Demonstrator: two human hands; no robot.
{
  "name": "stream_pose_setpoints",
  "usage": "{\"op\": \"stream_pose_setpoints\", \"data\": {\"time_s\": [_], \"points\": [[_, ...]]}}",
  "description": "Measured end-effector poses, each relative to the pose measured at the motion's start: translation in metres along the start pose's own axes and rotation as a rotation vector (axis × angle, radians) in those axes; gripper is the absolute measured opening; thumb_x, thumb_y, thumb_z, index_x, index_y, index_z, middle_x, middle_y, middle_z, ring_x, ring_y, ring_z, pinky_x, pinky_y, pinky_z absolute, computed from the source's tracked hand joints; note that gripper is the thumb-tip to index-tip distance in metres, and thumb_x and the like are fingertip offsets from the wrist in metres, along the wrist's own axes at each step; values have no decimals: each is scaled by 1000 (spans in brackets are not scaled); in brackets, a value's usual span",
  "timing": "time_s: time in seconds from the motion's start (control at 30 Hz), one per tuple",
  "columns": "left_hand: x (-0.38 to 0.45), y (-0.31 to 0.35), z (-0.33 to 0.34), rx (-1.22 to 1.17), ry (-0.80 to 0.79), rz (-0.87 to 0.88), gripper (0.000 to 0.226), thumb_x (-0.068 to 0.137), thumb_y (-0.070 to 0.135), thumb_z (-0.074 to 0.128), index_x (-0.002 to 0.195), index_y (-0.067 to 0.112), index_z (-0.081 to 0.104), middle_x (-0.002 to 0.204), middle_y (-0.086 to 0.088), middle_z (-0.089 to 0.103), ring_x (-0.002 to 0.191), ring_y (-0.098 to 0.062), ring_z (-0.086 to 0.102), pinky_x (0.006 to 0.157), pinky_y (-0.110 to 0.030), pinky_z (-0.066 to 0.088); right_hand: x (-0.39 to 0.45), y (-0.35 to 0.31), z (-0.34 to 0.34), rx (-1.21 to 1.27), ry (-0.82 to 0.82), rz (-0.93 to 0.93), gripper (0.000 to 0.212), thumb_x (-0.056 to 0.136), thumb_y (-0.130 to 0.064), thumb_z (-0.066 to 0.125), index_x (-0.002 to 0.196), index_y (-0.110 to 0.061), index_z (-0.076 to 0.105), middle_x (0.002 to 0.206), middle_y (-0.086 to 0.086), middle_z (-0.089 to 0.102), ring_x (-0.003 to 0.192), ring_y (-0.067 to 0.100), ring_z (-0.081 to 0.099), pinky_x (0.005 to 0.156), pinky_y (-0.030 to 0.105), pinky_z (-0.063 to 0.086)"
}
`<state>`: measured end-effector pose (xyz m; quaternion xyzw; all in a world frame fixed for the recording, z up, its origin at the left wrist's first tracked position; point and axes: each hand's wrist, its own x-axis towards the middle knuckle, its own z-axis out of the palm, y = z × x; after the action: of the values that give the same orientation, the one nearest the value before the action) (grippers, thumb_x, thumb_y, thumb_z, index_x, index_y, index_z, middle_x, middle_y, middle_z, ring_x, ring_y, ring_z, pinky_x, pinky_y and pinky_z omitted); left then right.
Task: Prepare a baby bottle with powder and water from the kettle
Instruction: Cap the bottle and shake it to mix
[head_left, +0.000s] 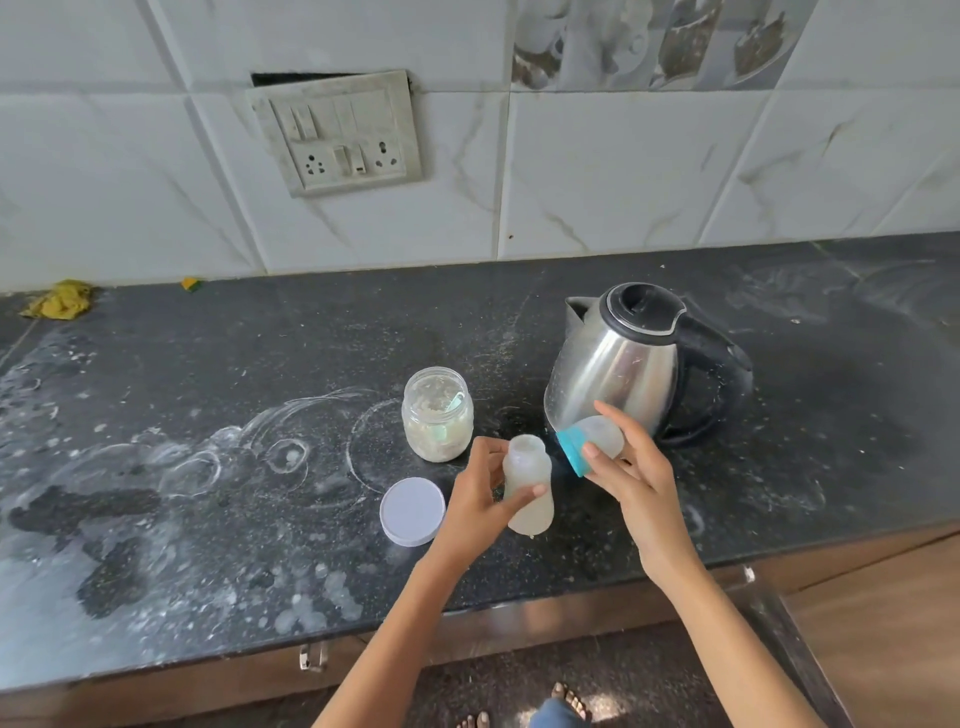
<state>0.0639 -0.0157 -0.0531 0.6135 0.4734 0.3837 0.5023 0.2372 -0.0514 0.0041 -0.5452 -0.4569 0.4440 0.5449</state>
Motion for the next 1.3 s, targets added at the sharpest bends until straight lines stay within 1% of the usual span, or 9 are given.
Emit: {"op": "stream_pose_setpoints", "data": {"time_s": [0.23, 0.4, 0.53, 0.67, 0.8, 0.93, 1.07, 1.23, 1.3], "points": [[6, 17, -16, -262, -114, -91, 47, 77, 20, 73, 111, 6, 45, 113, -14, 68, 105, -36, 63, 90, -56, 51, 6, -14, -6, 86, 42, 10, 43, 91, -8, 64, 130, -24, 59, 125, -5, 61, 108, 1, 64, 80, 21, 57], [4, 21, -19, -322, -142, -97, 58, 70, 24, 79, 110, 4, 42, 112, -12, 69, 106, -38, 62, 90, -54, 52, 11, -17, -6, 82, 19, 7, 43, 91, -8, 63, 130, -25, 59, 131, 4, 59, 112, 10, 64, 83, 24, 57], [6, 21, -17, -239, -99, -58, 59, 61, 29, 86, 103, 15, 46, 109, -10, 69, 102, -33, 63, 85, -51, 54, 13, -19, -6, 99, 22, 4, 43, 90, -6, 64, 130, -22, 59, 131, 9, 60, 109, 10, 65, 85, 28, 58], [7, 19, -6, -27, 65, 13, 67, 48, 26, 94, 101, 21, 53, 99, 2, 67, 89, -10, 63, 72, -30, 55, 14, -19, -5, 79, 27, 5, 43, 89, -7, 66, 129, -21, 60, 130, 7, 60, 107, 7, 65, 85, 28, 58], [1, 10, 11, 130, 243, 25, 62, 50, 33, 92, 98, 26, 54, 96, 15, 63, 90, -3, 59, 73, -22, 51, 13, -17, -4, 43, 30, 10, 42, 88, -8, 68, 125, -26, 63, 127, 3, 63, 114, 12, 62, 95, 35, 55], [-3, 4, 24, 235, 348, 73, 59, 53, 37, 89, 95, 25, 48, 91, 12, 55, 83, -6, 53, 70, -24, 47, 12, -15, -3, -37, -1, -17, 44, 87, -6, 69, 127, -24, 61, 117, -11, 65, 105, -2, 64, 88, 19, 53], [-5, 0, 31, 266, 337, 118, 66, 55, 40, 88, 101, 22, 45, 97, 8, 48, 87, -9, 49, 73, -21, 44, 13, -10, -1, -98, -41, -18, 49, 86, -3, 70, 129, -23, 59, 110, -15, 67, 101, 0, 66, 81, 15, 52], [-8, -7, 19, 95, 102, 142, 66, 69, 28, 83, 122, 23, 43, 113, 11, 60, 102, -8, 60, 82, -22, 51, 15, -4, 3, -270, -146, -85, 52, 85, -7, 73, 131, -27, 58, 129, -7, 60, 114, 5, 60, 88, 19, 54], [-10, -11, 17, 93, 93, 158, 62, 74, 25, 77, 124, 23, 41, 115, 12, 61, 103, -7, 62, 80, -24, 53, 15, -3, 6, -390, -196, -121, 51, 85, -10, 74, 129, -31, 59, 127, -6, 56, 115, 4, 57, 92, 25, 54]]}}
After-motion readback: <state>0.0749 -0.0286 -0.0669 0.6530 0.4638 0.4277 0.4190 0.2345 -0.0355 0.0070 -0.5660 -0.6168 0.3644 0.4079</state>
